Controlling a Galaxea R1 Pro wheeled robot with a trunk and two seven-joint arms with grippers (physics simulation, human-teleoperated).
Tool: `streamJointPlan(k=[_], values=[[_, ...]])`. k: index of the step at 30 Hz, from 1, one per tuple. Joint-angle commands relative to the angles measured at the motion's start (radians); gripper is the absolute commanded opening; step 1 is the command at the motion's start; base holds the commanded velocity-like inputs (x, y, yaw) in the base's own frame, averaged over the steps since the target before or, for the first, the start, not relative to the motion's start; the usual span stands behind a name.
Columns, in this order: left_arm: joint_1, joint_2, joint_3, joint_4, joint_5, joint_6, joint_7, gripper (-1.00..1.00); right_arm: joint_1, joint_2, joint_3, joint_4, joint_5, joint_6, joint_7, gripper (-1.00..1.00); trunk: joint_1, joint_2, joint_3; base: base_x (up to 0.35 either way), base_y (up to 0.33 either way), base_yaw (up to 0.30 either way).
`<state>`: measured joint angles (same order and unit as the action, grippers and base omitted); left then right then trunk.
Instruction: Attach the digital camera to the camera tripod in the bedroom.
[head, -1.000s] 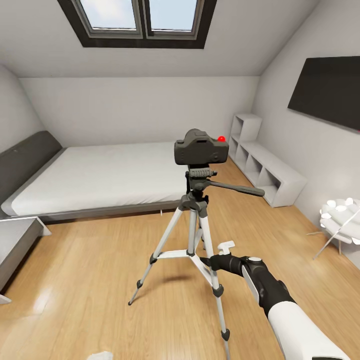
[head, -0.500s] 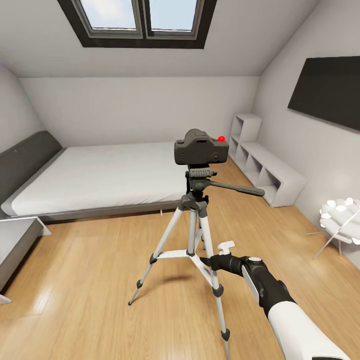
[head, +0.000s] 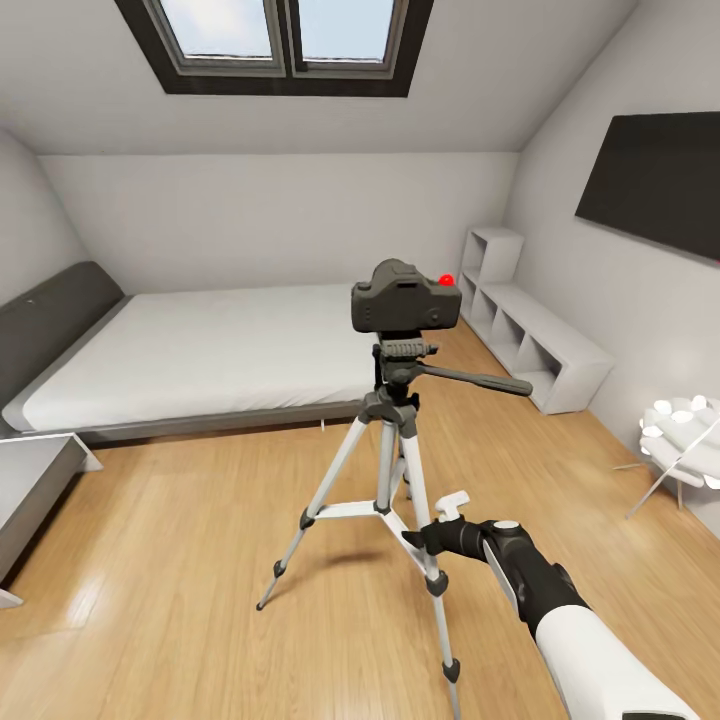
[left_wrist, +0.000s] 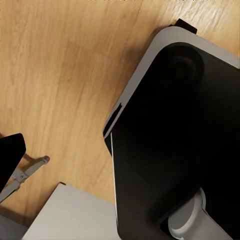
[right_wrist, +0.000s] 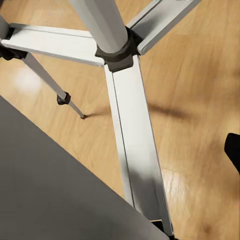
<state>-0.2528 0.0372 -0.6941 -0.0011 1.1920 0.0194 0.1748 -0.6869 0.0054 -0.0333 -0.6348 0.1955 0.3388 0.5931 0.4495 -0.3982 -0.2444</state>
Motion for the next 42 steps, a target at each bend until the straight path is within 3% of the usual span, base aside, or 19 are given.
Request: streamJointPlan(k=[1, 14, 27, 42], values=[[-0.001, 0.000, -0.008, 0.000, 0.007, 0.000, 0.003, 1.00, -0.001, 0.001, -0.004, -0.002, 0.008, 0.004, 0.007, 1.00, 0.001, -0.002, -0.002, 0.000, 0.000, 0.000], [0.000, -0.011, -0.008, 0.000, 0.008, -0.062, 0.003, 1.00, 0.000, 0.001, -0.004, -0.001, 0.009, 0.002, 0.006, 1.00, 0.001, -0.002, -0.002, -0.144, -0.053, 0.000], [0.000, -0.013, -0.008, 0.001, 0.009, -0.070, 0.005, 1.00, 0.000, -0.001, -0.004, -0.001, 0.020, 0.002, 0.006, 1.00, 0.001, -0.002, -0.002, -0.300, -0.086, 0.000], [0.000, -0.013, -0.008, 0.000, 0.008, -0.070, 0.004, 1.00, 0.000, -0.001, -0.005, -0.001, 0.037, 0.000, 0.005, 1.00, 0.001, -0.002, -0.002, -0.053, -0.012, 0.000]])
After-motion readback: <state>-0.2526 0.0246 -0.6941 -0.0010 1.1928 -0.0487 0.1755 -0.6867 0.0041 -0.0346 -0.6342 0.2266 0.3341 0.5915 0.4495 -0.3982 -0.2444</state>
